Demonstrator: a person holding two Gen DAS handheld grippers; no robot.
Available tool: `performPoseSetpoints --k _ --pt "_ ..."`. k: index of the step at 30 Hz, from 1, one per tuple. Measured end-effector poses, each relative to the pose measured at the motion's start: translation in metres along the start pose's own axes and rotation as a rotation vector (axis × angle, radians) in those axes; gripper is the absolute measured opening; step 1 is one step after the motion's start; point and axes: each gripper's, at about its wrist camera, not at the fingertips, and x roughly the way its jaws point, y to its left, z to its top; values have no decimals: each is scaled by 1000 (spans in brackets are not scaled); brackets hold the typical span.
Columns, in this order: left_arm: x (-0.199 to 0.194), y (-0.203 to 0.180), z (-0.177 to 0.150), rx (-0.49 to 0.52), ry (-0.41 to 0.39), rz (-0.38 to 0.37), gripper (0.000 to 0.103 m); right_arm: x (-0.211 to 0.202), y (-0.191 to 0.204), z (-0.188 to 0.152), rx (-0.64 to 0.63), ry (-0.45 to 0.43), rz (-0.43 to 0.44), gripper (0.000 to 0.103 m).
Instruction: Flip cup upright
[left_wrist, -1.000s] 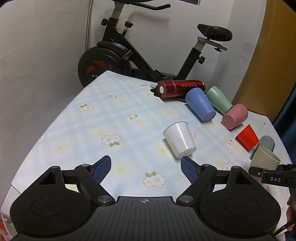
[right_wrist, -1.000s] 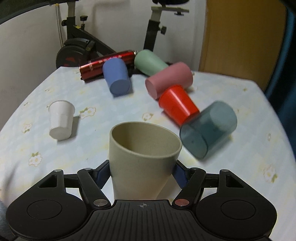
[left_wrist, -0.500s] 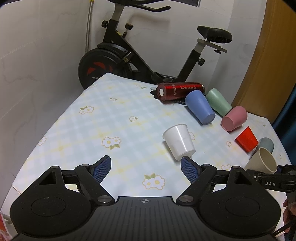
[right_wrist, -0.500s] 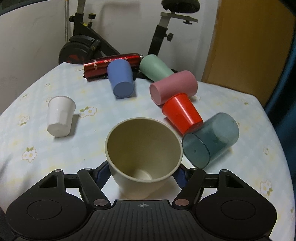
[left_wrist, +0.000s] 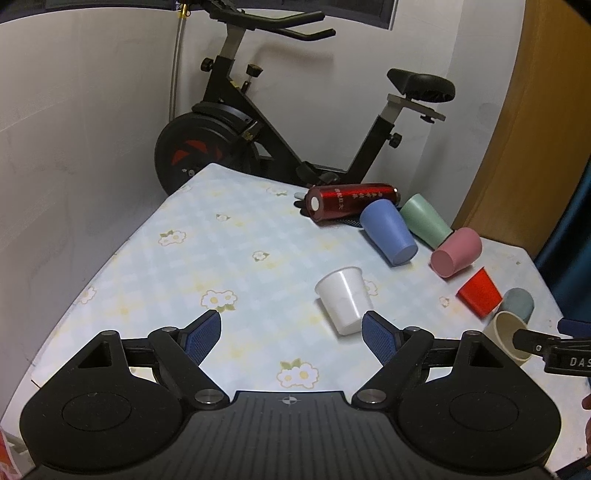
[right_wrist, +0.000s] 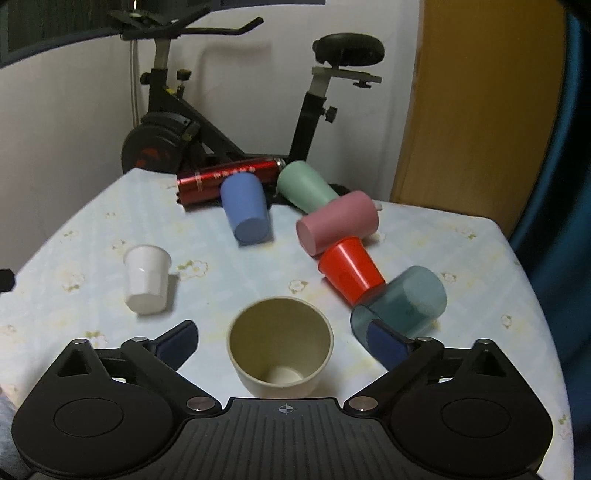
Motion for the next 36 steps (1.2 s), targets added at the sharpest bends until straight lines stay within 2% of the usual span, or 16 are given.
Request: performPoseSetpoints --k 4,13,16,21,22,28,36 --pt "-6 -3 2 6 -12 -16 92 -17 -2 5 17 -1 2 103" --pt "-22 -13 9 43 -55 -33 94 -52 -5 12 41 -41 -13 103" --pt "-33 -18 18 62 -92 -44 95 -67 -7 17 50 -60 -22 103" --pt "-65 -27 43 90 -207 -69 99 -100 -9 31 64 -133 -47 103" --pt "-72 -30 46 99 -238 -80 103 -108 -10 34 71 -151 -55 103" --pt "-115 -54 64 163 -414 -151 103 -148 -19 51 117 -252 -83 103" --pt "-139 -84 64 214 -533 -185 103 -182 -28 63 127 -354 -100 103"
